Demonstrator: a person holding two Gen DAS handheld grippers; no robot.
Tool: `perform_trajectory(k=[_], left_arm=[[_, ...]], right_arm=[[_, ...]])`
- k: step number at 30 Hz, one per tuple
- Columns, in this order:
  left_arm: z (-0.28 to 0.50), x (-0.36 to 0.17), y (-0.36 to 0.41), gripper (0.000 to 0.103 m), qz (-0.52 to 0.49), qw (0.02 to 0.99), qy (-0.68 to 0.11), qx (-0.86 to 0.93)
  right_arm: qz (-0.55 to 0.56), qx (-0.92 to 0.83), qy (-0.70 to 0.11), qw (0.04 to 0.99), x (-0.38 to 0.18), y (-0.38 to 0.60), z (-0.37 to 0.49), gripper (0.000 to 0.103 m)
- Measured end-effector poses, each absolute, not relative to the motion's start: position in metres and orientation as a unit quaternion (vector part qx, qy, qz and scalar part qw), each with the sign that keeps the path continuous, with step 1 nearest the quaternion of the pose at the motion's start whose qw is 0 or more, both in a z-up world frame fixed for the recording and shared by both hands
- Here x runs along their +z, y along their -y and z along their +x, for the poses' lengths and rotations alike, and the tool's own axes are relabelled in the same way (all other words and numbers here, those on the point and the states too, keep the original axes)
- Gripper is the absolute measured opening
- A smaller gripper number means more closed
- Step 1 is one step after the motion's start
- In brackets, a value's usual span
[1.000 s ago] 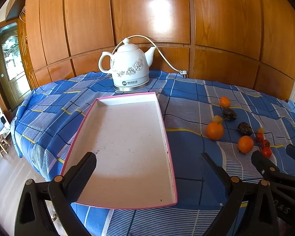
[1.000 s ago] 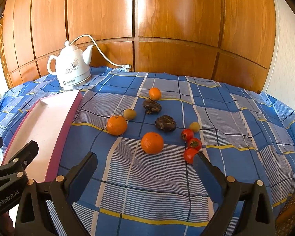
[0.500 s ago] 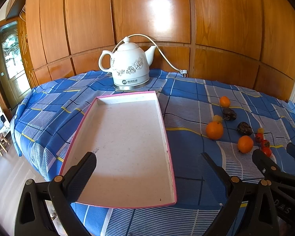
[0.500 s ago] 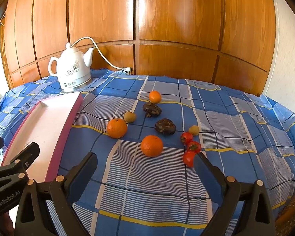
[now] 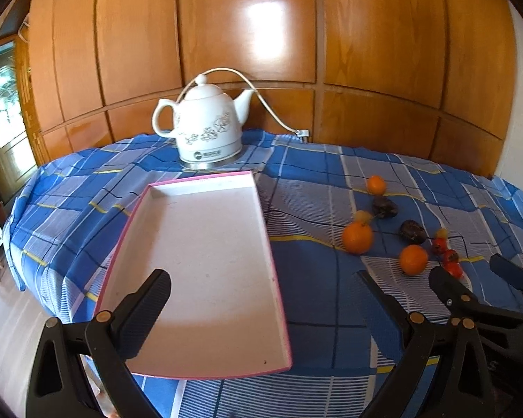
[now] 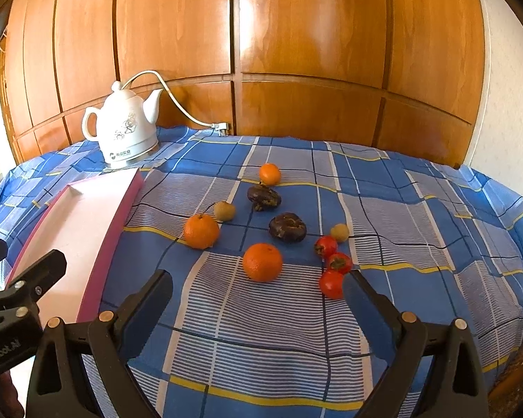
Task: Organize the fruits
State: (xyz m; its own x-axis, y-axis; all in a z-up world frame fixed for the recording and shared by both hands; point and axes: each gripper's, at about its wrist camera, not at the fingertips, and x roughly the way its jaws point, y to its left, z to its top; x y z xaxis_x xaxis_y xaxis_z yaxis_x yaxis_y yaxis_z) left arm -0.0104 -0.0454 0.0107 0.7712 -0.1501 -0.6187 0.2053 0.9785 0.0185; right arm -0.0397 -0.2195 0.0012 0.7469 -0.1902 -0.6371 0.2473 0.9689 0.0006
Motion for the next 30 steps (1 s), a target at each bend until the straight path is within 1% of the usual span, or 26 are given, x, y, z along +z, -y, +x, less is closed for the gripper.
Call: perform_trajectory(k=[6, 10, 13, 14, 15, 16, 19, 22, 25, 27, 28, 30], left_arm=[[-0.004, 0.013, 0.053, 0.103, 0.043, 0.932, -0.342, -0.114], [0.001, 0.013, 0.062, 0.103, 0.064, 0.926, -0.347, -0.132], [0.006, 0.017, 0.071, 0.101, 0.076, 0.922, -0.346, -0.158], [0.009, 0.019, 0.073, 0.098, 0.077, 0.920, -0.346, -0.165], [0.012, 0.021, 0.076, 0.095, 0.078, 0.916, -0.348, -0.183], [0.016, 0.023, 0.079, 0.095, 0.079, 0.911, -0.352, -0.201], [0.027, 0.028, 0.089, 0.093, 0.082, 0.900, -0.360, -0.230], [0.045, 0.025, 0.099, 0.092, 0.078, 0.879, -0.397, -0.250], [0.058, 0.019, 0.109, 0.082, 0.084, 0.863, -0.423, -0.262], [0.067, 0.013, 0.117, 0.068, 0.091, 0.847, -0.448, -0.272], [0.070, 0.010, 0.120, 0.066, 0.093, 0.841, -0.455, -0.279], [0.078, 0.005, 0.131, 0.057, 0.099, 0.828, -0.470, -0.288]], right_arm=[[0.038, -0.118, -0.331, 0.936, 0.006, 0.226, -0.041, 0.099], [0.040, -0.118, -0.320, 0.939, 0.014, 0.237, -0.043, 0.100], [0.063, -0.116, -0.321, 0.938, 0.018, 0.253, -0.043, 0.100], [0.073, -0.116, -0.323, 0.936, 0.018, 0.259, -0.043, 0.099], [0.089, -0.114, -0.328, 0.934, 0.017, 0.268, -0.043, 0.098], [0.102, -0.112, -0.332, 0.931, 0.017, 0.275, -0.042, 0.095], [0.137, -0.105, -0.347, 0.922, 0.014, 0.296, -0.043, 0.091], [0.145, -0.108, -0.341, 0.923, 0.014, 0.310, -0.049, 0.090], [0.150, -0.104, -0.339, 0.923, 0.014, 0.319, -0.054, 0.090], [0.146, -0.104, -0.339, 0.923, 0.014, 0.322, -0.055, 0.090], [0.144, -0.103, -0.340, 0.924, 0.014, 0.323, -0.055, 0.090], [0.147, -0.103, -0.342, 0.922, 0.013, 0.326, -0.055, 0.090]])
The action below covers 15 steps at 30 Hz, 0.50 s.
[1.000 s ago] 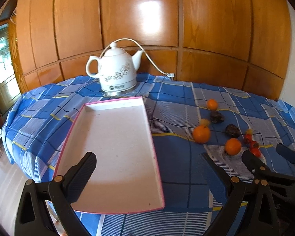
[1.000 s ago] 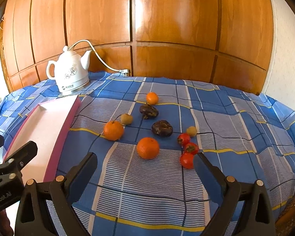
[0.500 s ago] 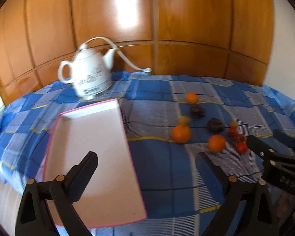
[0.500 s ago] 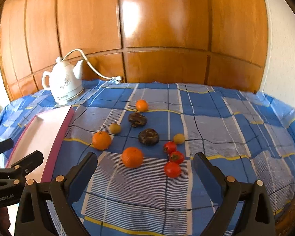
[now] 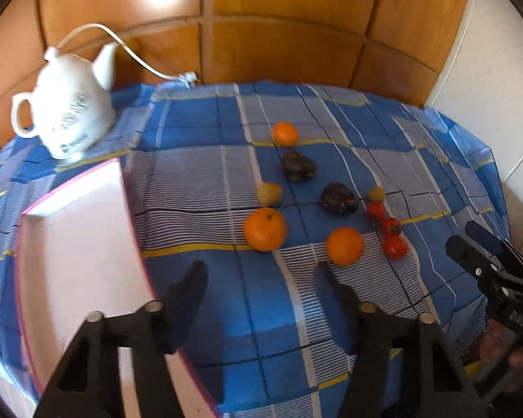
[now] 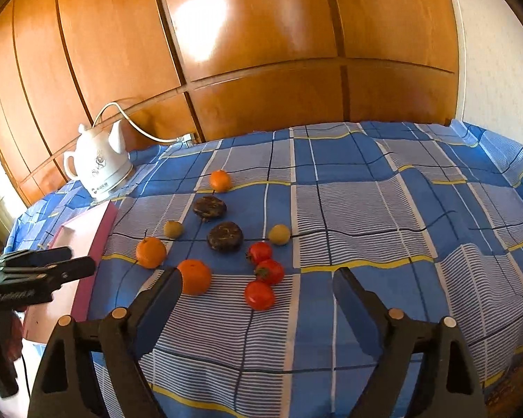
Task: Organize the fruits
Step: 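Grasp the stemmed mandarin with the left tool and lift it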
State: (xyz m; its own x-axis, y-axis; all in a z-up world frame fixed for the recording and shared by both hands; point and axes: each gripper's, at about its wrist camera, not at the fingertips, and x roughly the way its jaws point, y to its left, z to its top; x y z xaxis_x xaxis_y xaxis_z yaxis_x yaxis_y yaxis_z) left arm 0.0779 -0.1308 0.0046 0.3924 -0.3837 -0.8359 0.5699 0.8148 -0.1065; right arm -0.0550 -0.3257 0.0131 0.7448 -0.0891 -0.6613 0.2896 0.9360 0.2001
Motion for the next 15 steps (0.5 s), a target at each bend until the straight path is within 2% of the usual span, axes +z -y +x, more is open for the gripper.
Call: perform_trajectory(k=[7, 11, 13, 14, 15], left_arm=[[0.101, -0.014, 0.169, 0.056, 0.135, 0.822, -0.474, -0.286], [0.117, -0.028, 0.182, 0.062, 0.139, 0.826, -0.473, -0.273], [0.123, -0.039, 0.187, 0.061, 0.143, 0.818, -0.484, -0.274], [0.123, -0.043, 0.190, 0.048, 0.148, 0.816, -0.487, -0.274], [0.123, -0.046, 0.191, 0.040, 0.154, 0.820, -0.482, -0.266]], right_arm=[[0.151, -0.097, -0.359, 0.916, 0.004, 0.331, -0.052, 0.079], [0.151, -0.090, -0.360, 0.916, 0.003, 0.335, -0.054, 0.079], [0.150, -0.089, -0.361, 0.916, 0.004, 0.335, -0.053, 0.079], [0.150, -0.087, -0.361, 0.916, 0.004, 0.336, -0.053, 0.079], [0.150, -0.086, -0.361, 0.916, 0.004, 0.338, -0.052, 0.079]])
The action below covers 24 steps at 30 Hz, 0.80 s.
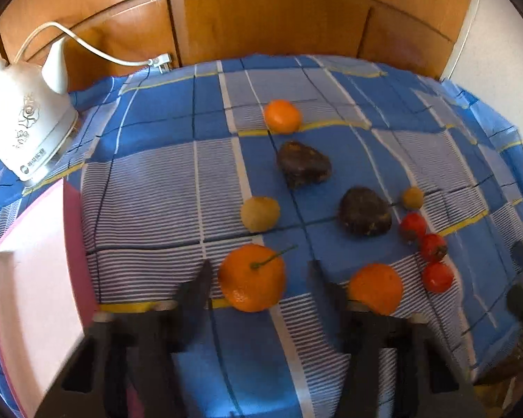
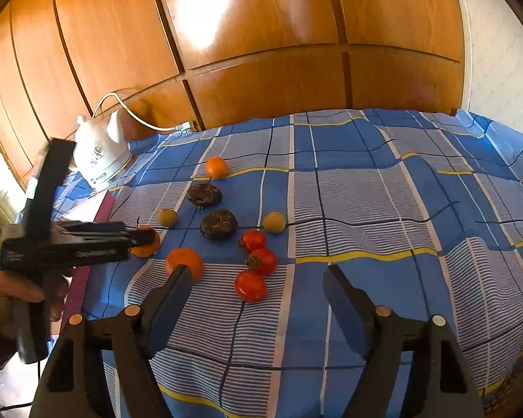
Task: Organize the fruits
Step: 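Grasp the stemmed mandarin with the left tool and lift it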
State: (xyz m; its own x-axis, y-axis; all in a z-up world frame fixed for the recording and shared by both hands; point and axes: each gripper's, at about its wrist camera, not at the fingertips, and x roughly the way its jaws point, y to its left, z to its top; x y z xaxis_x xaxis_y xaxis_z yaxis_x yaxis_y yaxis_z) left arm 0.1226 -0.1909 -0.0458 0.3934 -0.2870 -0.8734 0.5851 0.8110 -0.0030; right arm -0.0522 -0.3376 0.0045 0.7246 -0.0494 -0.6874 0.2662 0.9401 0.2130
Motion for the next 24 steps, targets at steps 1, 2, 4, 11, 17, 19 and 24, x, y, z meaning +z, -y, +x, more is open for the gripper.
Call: perform_trajectory(k=[1, 2, 4, 11, 17, 19, 24], left_arm=[[0.121, -0.046, 0.190, 0.040, 0.150, 0.824, -0.477, -0.266], [0.120, -0.045, 0.188, 0.039, 0.142, 0.826, -0.475, -0.267], [0.115, -0.039, 0.180, 0.039, 0.116, 0.833, -0.467, -0.272], [0.070, -0.026, 0.157, 0.039, 0.105, 0.857, -0.423, -0.275], [0.050, -0.045, 0.160, 0.039, 0.129, 0.860, -0.417, -0.266], [0.048, -0.050, 0.160, 0.039, 0.127, 0.861, -0.417, -0.262], [0.047, -0.054, 0.161, 0.041, 0.129, 0.864, -0.413, -0.258]], right_arm=[[0.151, -0.086, -0.362, 0.916, 0.005, 0.339, -0.051, 0.075], [0.152, -0.086, -0.364, 0.915, 0.005, 0.341, -0.049, 0.070], [0.167, -0.087, -0.365, 0.912, 0.006, 0.348, -0.044, 0.053], [0.202, -0.080, -0.375, 0.901, 0.003, 0.373, -0.008, 0.032], [0.186, -0.072, -0.407, 0.892, -0.015, 0.374, 0.035, 0.030], [0.169, -0.080, -0.420, 0.888, -0.022, 0.372, 0.046, 0.030], [0.146, -0.080, -0.447, 0.879, -0.038, 0.368, 0.063, 0.030]])
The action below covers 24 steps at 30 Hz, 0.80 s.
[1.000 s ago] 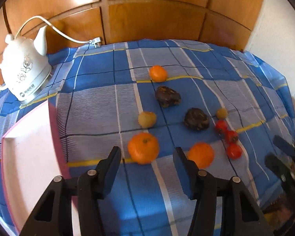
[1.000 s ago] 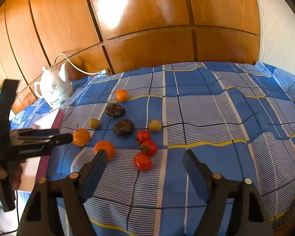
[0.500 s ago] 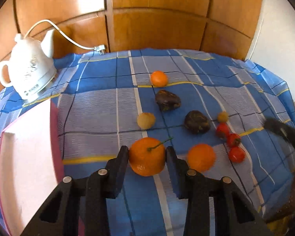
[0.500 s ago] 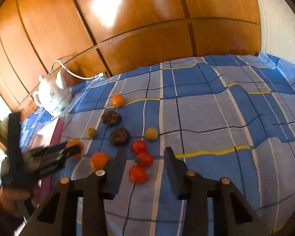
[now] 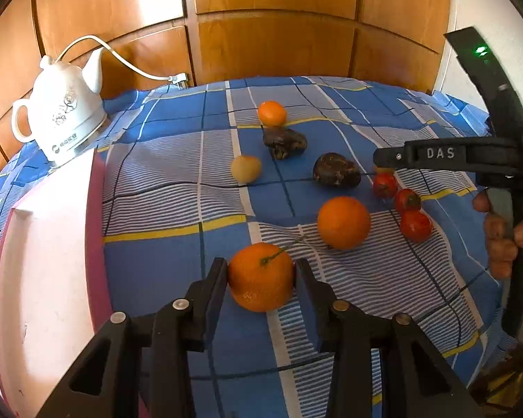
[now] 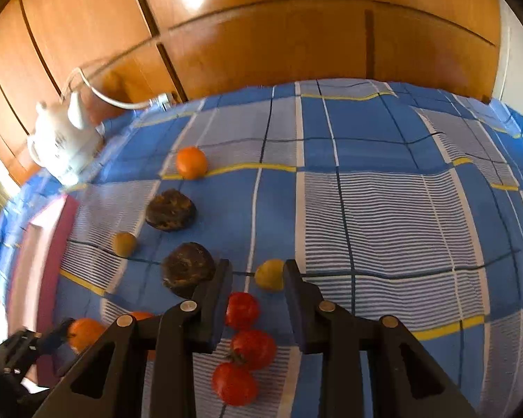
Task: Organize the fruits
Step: 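Grasp the stemmed mandarin with the left tool and lift it, then release the mandarin into the tray with left tool while right tool grasps yellow fruit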
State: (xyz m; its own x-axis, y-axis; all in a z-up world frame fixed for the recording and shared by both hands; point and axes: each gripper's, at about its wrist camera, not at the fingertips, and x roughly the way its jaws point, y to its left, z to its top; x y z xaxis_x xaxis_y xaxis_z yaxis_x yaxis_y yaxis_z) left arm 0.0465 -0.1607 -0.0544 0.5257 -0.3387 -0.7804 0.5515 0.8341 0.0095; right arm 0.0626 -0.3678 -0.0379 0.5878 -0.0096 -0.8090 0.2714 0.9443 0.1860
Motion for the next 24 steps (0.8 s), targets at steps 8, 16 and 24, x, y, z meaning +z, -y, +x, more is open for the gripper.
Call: perform_trajectory(k=[8, 16, 24], left_arm=[[0.048, -0.042, 0.144, 0.039, 0.075, 0.865, -0.412, -0.276], [0.060, 0.006, 0.098, 0.039, 0.006, 0.883, -0.387, -0.264], [0.097, 0.023, 0.043, 0.039, -0.027, 0.903, -0.379, -0.200]], right_arm=[[0.154, -0.092, -0.465, 0.867, -0.058, 0.376, 0.065, 0.008], [0.198, -0.081, -0.440, 0.872, -0.047, 0.389, 0.062, 0.029], [0.187, -0.085, -0.436, 0.876, -0.040, 0.390, 0.093, 0.030]])
